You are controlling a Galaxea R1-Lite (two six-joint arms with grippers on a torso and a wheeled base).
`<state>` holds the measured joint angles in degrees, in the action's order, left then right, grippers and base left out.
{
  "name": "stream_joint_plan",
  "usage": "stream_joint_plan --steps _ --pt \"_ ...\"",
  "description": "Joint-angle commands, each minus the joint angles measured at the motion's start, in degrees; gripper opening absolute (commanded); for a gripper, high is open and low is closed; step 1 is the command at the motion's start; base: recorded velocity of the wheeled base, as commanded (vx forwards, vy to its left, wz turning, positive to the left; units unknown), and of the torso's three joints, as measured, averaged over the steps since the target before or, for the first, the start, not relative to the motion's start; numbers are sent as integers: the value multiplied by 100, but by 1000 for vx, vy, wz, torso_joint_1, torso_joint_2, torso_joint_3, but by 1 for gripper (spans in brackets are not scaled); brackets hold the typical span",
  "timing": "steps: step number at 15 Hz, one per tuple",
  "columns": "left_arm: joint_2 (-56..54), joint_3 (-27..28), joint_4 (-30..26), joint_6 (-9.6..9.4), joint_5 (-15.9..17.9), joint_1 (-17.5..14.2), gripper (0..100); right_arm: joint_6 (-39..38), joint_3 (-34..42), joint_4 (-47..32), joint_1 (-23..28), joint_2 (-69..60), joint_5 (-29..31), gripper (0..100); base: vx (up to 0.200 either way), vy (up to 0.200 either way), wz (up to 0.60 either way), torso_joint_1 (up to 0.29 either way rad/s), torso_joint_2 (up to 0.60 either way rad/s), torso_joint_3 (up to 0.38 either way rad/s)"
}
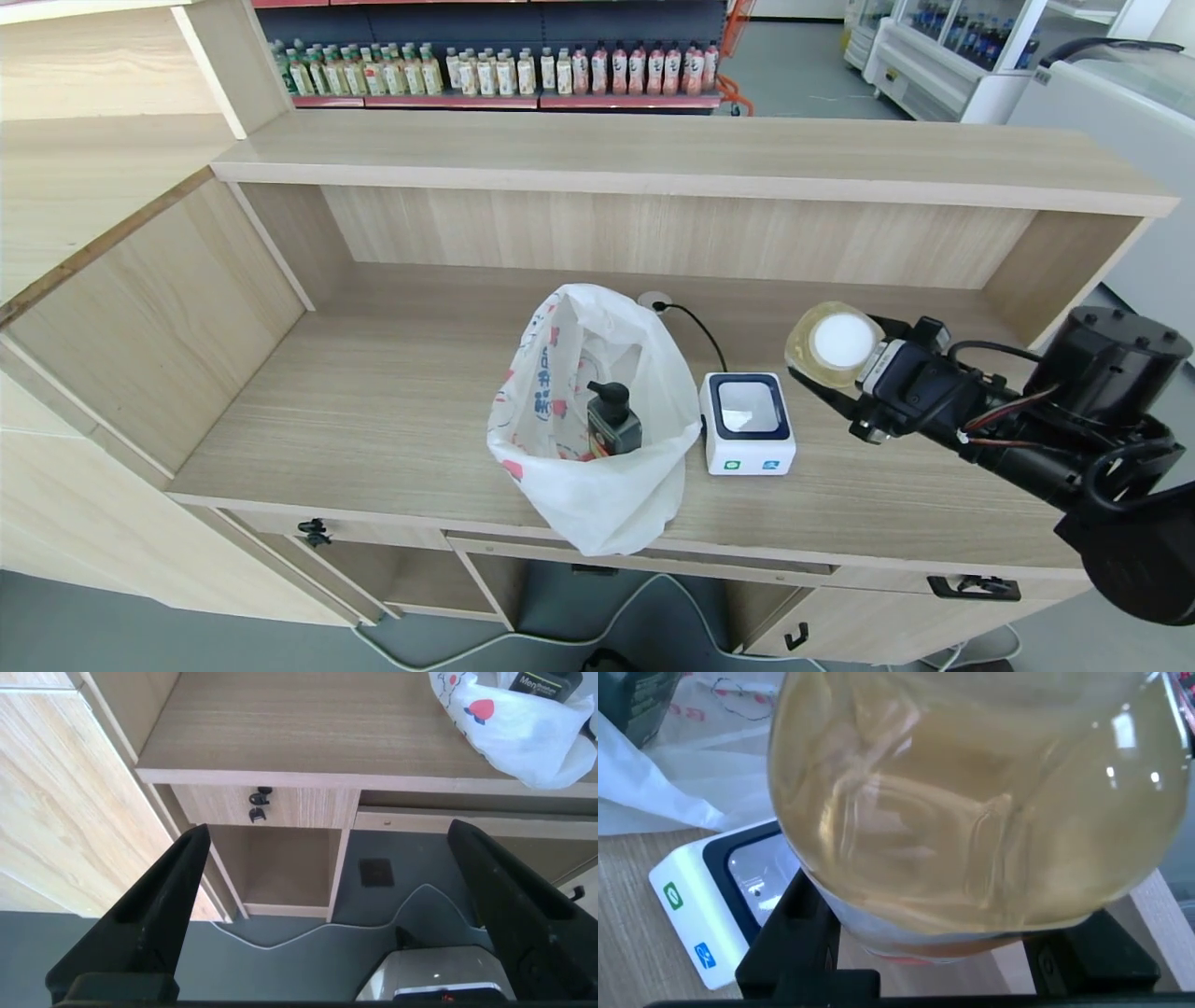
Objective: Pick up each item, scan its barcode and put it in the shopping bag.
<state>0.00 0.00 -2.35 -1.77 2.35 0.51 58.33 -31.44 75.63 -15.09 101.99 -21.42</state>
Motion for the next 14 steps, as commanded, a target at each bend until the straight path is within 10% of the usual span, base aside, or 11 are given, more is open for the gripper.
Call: stream_joint_plan --steps 1,14 --pt "9 0 -2 -8 2 2 100 3 -11 75 24 216 41 0 0 0 0 0 0 0" --pt "9 0 -2 1 2 2 100 3 15 857 41 972 76 0 0 0 0 0 0 0"
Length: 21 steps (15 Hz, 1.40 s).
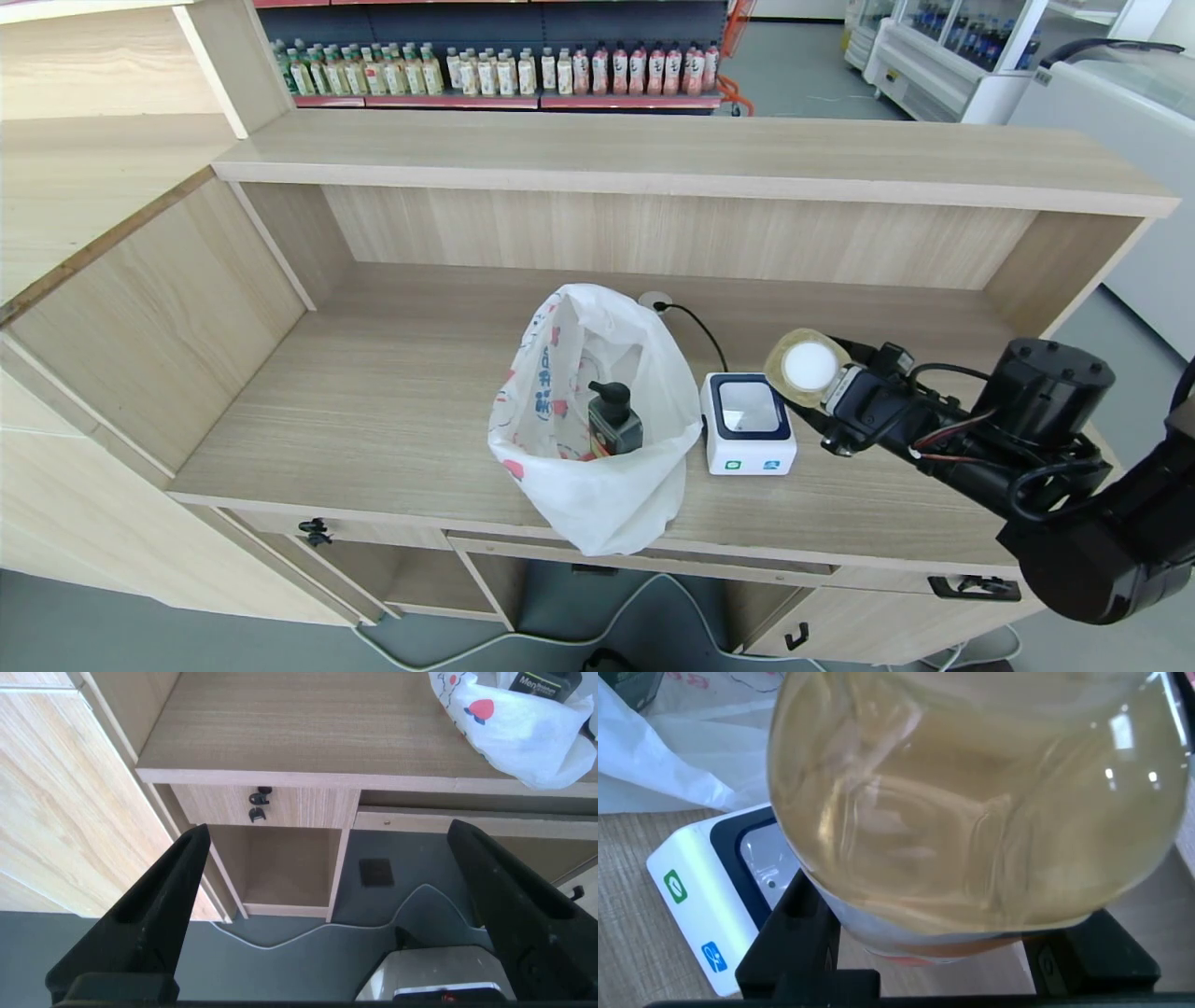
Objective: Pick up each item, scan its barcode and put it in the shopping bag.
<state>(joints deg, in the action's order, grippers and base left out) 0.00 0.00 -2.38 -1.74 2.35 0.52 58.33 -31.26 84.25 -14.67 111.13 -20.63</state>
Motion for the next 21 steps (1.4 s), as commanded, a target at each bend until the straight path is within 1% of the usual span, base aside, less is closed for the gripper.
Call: stream_joint_plan --steps 1,10,21 --pt "9 0 0 -1 2 0 100 -6 -12 4 -1 84 -12 0 0 0 0 0 0 0" --pt "9 0 0 -1 2 0 100 -68 -284 4 -80 339 -47 0 0 0 0 0 0 0" --pt "9 0 0 -10 2 0 100 -314 -390 39 -151 603 -20 0 0 0 0 0 0 0"
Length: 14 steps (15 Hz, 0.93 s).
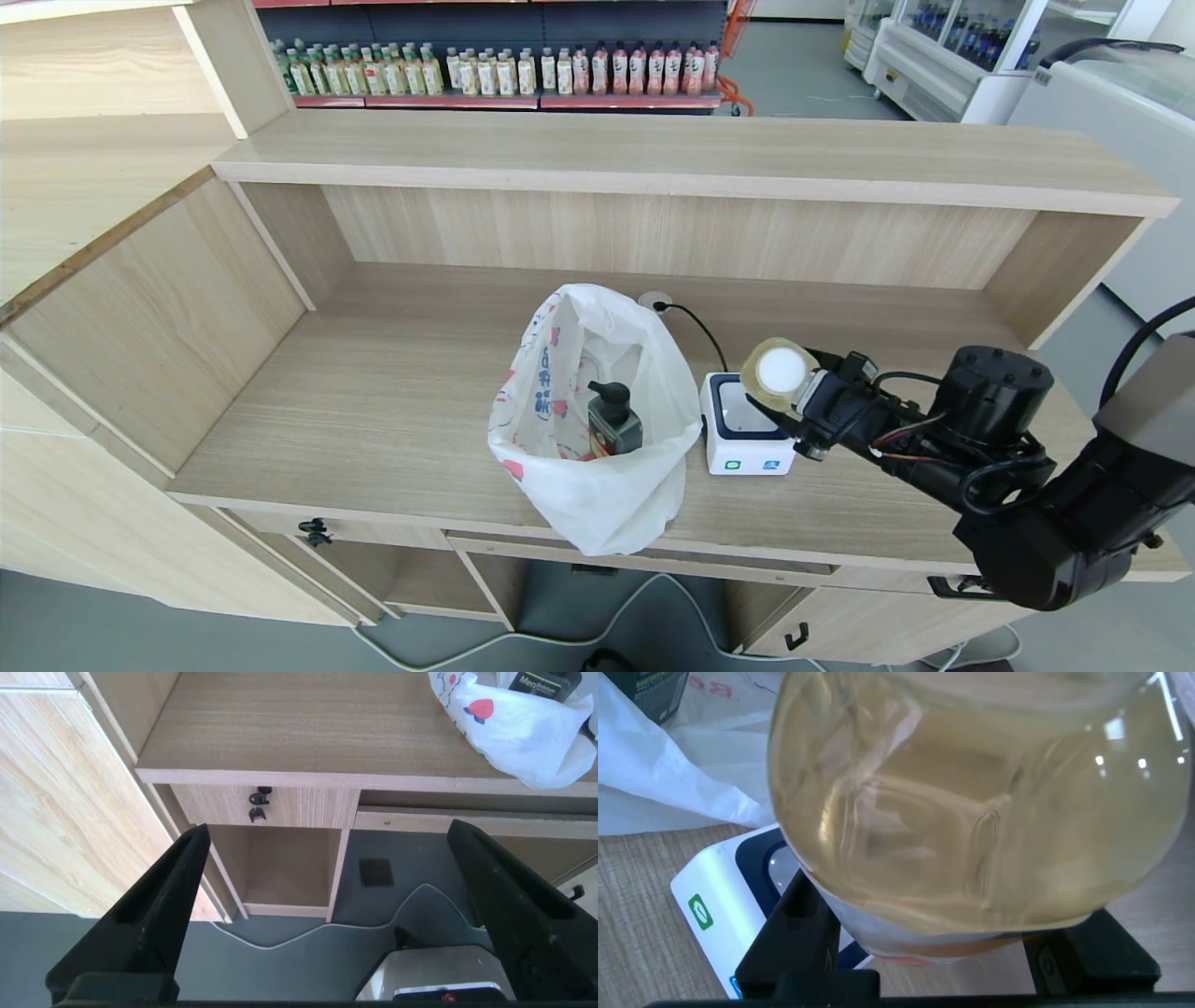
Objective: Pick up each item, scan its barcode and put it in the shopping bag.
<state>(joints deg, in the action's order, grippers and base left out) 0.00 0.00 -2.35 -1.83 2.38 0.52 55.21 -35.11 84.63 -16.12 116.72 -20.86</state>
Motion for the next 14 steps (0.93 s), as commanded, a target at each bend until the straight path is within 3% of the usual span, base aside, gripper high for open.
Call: stream_joint_plan --steps 1,14 --pt "9 0 -2 -2 0 0 100 -37 -22 54 -6 70 3 0 0 0 0 0 0 0" --pt "9 0 -2 -2 0 0 100 -503 -242 493 -234 430 266 0 0 0 0 0 0 0"
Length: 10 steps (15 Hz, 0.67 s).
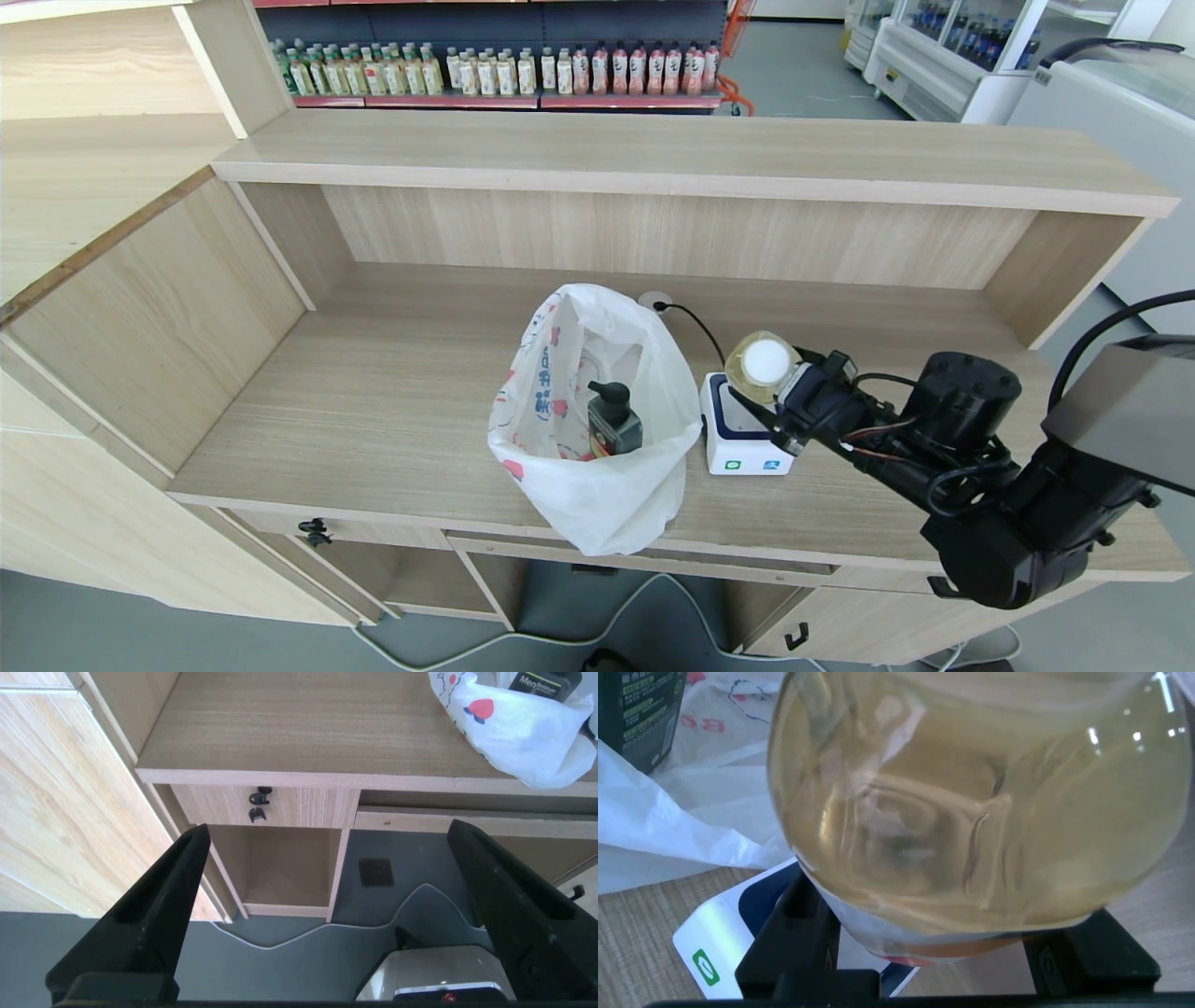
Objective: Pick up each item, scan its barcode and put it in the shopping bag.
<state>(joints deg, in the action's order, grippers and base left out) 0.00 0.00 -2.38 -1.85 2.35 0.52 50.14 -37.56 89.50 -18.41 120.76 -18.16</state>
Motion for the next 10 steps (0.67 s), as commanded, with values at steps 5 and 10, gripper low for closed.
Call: stream_joint_plan --steps 5,10 --pt "9 0 0 -8 2 0 100 -22 3 15 -31 9 -3 0 0 0 0 0 0 0" --pt "9 0 0 -8 2 0 100 -57 -6 23 -31 -26 6 0 0 0 0 0 0 0"
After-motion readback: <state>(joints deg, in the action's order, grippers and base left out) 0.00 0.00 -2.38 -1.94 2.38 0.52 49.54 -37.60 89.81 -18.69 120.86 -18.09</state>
